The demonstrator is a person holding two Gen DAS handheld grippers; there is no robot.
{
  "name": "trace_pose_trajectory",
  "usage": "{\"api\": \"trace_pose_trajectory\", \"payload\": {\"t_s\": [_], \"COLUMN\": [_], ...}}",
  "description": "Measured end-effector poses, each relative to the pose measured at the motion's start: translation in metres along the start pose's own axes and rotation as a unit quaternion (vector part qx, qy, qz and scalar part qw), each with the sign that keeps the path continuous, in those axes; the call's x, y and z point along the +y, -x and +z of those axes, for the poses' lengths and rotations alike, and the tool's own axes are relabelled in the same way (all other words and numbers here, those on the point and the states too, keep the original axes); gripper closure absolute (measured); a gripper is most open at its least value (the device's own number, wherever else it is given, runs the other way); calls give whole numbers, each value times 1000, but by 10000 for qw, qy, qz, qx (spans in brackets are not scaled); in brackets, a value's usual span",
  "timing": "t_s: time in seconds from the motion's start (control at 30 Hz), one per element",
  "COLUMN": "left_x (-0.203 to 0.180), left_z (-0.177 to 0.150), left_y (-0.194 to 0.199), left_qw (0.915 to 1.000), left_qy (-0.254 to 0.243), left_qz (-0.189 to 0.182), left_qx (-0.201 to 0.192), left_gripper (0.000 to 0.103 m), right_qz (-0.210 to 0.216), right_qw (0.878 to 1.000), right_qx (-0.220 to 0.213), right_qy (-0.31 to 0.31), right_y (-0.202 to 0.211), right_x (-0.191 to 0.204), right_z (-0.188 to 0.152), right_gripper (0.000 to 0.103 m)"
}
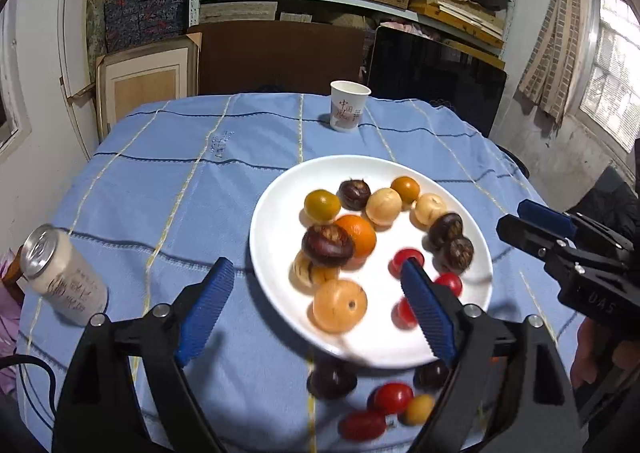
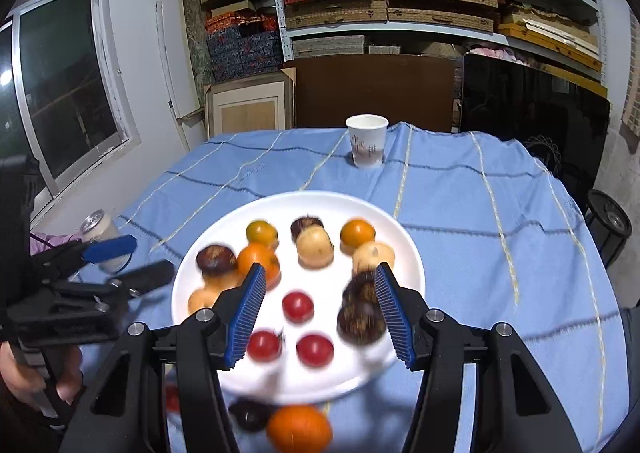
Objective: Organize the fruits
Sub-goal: 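Grasp a tangerine with the right tool while the left tool moves toward a red tomato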
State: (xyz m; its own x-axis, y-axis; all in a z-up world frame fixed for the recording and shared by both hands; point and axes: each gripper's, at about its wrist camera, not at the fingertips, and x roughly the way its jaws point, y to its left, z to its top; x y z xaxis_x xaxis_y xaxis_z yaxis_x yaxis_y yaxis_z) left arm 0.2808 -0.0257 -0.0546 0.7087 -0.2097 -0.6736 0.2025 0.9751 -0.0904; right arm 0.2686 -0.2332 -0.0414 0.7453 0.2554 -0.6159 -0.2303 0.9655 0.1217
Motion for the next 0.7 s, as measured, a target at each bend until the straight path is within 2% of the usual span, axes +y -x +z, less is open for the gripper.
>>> {"api": "trace_pose_trajectory", "payload": {"t_s": [0.2, 0.4, 0.7], "left_x": [2, 2, 7], "left_z": [-47, -91, -108], "left_y": [26, 28, 22], "left_qw": [9997, 9988, 9986], "left_qy": [-136, -349, -270], "left_qz": [-124, -75, -202], "left_qx": [172, 331, 403], "left_gripper": [15, 13, 13], "right_qz": [39, -14, -197], "right_qw": [9998, 9994, 9973], "right_qx": [174, 339, 665], "right_qy": [59, -84, -241], "right_y": [26, 32, 17], "right_x": [6, 7, 5], "right_z": [-47, -89, -106], "right_gripper": [46, 45, 45]}}
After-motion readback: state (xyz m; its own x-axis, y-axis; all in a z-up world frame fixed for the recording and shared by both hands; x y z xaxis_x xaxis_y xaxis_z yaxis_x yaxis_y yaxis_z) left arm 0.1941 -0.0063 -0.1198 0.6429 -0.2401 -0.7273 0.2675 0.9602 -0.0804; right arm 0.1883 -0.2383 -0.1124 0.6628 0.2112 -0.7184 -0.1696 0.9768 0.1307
